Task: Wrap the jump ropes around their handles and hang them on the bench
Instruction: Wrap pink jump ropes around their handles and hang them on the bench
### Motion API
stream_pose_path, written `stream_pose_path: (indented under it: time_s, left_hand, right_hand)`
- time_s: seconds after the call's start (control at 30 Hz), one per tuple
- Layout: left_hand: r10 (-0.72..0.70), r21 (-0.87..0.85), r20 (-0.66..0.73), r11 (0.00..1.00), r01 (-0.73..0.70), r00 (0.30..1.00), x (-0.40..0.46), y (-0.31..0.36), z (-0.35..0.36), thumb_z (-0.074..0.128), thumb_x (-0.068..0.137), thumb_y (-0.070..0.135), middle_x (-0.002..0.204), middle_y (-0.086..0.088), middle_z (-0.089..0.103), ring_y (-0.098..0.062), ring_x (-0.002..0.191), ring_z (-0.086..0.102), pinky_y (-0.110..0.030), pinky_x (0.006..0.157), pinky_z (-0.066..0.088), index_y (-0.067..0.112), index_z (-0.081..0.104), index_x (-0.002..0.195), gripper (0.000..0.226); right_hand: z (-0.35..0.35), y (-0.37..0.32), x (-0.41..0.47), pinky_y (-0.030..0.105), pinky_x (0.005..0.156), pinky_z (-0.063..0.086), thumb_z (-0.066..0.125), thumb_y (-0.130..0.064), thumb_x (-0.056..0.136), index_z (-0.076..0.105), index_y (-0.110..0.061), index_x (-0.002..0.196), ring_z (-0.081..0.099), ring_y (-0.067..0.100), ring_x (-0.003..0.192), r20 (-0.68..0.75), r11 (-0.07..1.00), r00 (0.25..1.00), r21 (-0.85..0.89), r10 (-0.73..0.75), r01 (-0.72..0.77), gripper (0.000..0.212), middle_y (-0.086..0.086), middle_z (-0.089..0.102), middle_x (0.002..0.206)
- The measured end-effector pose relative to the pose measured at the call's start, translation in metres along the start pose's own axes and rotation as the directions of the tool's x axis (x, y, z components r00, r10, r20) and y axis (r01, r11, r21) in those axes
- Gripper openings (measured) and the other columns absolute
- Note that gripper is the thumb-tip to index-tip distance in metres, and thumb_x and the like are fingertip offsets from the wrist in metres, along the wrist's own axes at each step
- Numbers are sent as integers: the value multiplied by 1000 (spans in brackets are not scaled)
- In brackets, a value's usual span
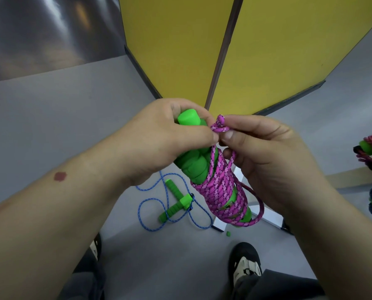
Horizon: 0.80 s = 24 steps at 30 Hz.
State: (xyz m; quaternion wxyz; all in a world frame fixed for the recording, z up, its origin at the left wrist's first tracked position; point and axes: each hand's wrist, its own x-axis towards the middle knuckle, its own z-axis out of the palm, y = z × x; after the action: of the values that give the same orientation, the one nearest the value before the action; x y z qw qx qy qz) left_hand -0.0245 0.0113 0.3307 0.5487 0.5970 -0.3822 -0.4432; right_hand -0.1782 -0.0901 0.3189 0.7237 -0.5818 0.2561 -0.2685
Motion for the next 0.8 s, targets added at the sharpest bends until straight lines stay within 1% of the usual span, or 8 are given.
stream_pose_path:
  time_s: [0.17, 0.3, 0.33, 0.4, 0.47, 0.6, 0.7, 0.8]
  left_hand:
    - [-48, -71, 77, 996, 54, 996, -1, 2, 0, 81, 58, 11, 72, -3, 69, -17, 66, 66, -28, 61, 53, 25, 75, 71, 20]
    - [-96, -170, 132, 978, 118, 987, -2, 3, -3, 77, 64, 8, 75, -7, 68, -21, 67, 67, -31, 67, 53, 21, 75, 76, 18]
    - [-100, -177, 140, 976, 124, 985, -2, 3, -3, 78, 61, 9, 75, -8, 68, -21, 67, 67, -31, 67, 52, 20, 74, 79, 20]
    - [-115, -157, 103, 979, 130, 988, -1, 2, -3, 79, 61, 11, 77, -9, 67, -22, 68, 65, -31, 66, 51, 17, 73, 83, 24]
    - [-110, -51, -5, 993, 109, 994, 2, 0, -2, 76, 64, 14, 77, -10, 67, -22, 69, 65, -34, 65, 52, 20, 73, 79, 16]
    - [-48, 233, -192, 968, 93, 980, 3, 1, 5, 75, 65, 28, 85, -12, 76, -28, 77, 72, -54, 78, 61, 27, 75, 75, 10]
    - [5, 373, -260, 923, 96, 966, 1, 4, 9, 80, 73, 29, 79, -2, 75, -14, 66, 68, -36, 64, 60, 24, 74, 80, 11]
    - [80, 505, -288, 859, 81, 954, -1, 6, 12, 76, 79, 28, 70, 2, 70, -3, 51, 55, -20, 47, 46, 26, 72, 79, 4]
  right_hand:
    - [-2, -1, -2, 44, 84, 52, 71, -10, 78, 82, -21, 92, 66, 29, 91, 65, 1000, 998, 18, -10, 9, 21, 10, 77, 94]
    - [-2, -1, -3, 57, 92, 42, 74, -14, 77, 82, -23, 94, 58, 35, 96, 111, 999, 993, 28, -33, 30, 21, 11, 76, 94]
    - [-2, -2, -3, 55, 90, 44, 74, -14, 76, 82, -24, 93, 58, 34, 95, 119, 999, 992, 30, -37, 33, 21, 10, 75, 94]
    - [-2, -4, -3, 38, 76, 51, 73, -13, 76, 81, -23, 92, 63, 26, 85, 130, 999, 990, 24, -49, 46, 20, 8, 75, 90]
    - [-2, -5, -3, 27, 65, 53, 73, -12, 77, 81, -21, 90, 65, 16, 74, 108, 992, 989, -67, -97, 104, 17, 6, 75, 84]
    - [-1, 1, -5, 39, 70, 60, 77, -13, 82, 78, -27, 85, 70, 26, 77, 23, 922, 969, -303, -246, 242, 14, 5, 76, 84]
    - [2, 2, -7, 45, 72, 60, 76, -11, 85, 76, -26, 85, 70, 27, 80, 5, 908, 960, -323, -281, 268, 15, 6, 76, 84]
    - [3, 1, -8, 47, 71, 55, 75, -11, 86, 76, -19, 85, 66, 33, 81, -30, 917, 962, -311, -272, 250, 8, 12, 74, 85]
